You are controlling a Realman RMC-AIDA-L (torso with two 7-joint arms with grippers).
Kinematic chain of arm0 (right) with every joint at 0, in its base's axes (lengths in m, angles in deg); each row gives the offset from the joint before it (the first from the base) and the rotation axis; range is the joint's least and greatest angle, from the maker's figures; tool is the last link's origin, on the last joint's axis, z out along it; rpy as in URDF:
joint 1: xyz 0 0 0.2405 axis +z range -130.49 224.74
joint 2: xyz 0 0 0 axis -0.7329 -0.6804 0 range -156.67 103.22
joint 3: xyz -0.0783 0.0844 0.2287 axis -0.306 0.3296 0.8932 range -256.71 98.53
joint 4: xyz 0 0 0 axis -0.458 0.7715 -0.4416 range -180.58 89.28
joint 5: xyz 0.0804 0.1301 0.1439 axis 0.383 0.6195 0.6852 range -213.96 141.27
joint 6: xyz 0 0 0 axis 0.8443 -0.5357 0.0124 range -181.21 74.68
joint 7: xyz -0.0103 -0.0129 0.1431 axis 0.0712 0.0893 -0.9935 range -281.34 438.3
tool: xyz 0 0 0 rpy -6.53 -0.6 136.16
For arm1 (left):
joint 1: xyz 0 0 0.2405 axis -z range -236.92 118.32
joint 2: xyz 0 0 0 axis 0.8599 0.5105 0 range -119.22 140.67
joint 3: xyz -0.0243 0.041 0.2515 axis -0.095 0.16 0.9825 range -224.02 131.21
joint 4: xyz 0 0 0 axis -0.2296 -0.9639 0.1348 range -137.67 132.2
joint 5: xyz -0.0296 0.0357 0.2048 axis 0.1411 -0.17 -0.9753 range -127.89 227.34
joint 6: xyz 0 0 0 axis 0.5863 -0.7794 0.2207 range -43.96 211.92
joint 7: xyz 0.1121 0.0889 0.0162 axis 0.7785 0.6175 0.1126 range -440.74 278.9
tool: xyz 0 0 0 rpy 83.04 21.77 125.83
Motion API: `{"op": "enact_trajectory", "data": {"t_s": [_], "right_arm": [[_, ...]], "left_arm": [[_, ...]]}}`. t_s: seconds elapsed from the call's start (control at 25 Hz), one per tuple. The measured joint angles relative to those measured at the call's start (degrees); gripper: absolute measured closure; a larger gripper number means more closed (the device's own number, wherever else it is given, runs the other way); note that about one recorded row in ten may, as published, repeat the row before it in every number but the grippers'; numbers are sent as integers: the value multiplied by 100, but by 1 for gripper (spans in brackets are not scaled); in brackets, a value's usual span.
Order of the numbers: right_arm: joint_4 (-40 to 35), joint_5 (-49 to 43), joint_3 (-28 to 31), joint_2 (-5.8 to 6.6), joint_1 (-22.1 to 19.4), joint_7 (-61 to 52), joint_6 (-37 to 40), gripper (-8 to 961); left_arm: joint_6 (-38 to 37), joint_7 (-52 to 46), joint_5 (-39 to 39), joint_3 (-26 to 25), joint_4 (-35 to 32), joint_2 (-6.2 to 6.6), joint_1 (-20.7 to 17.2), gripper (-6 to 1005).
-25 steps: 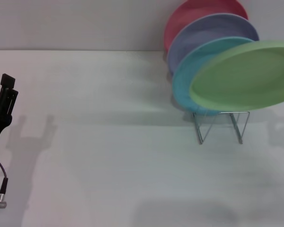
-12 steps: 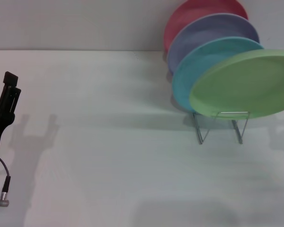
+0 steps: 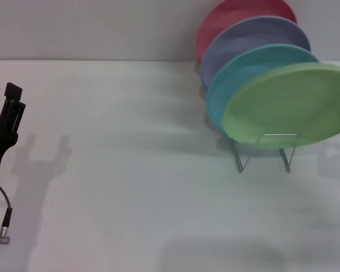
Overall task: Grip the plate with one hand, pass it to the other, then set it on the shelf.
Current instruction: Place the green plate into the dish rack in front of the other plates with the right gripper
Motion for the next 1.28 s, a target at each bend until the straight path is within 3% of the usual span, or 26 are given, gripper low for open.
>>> {"op": "enact_trajectory", "data": {"t_s": [0.76, 1.28], "right_arm": [[166, -51, 131, -11, -90, -10, -73, 811], [309, -49, 128, -7, 117, 13, -240, 721]], "left_arm": [[-56, -65, 1, -18, 8, 17, 9, 150], [-73, -66, -7, -72, 8, 25, 14, 150]]}}
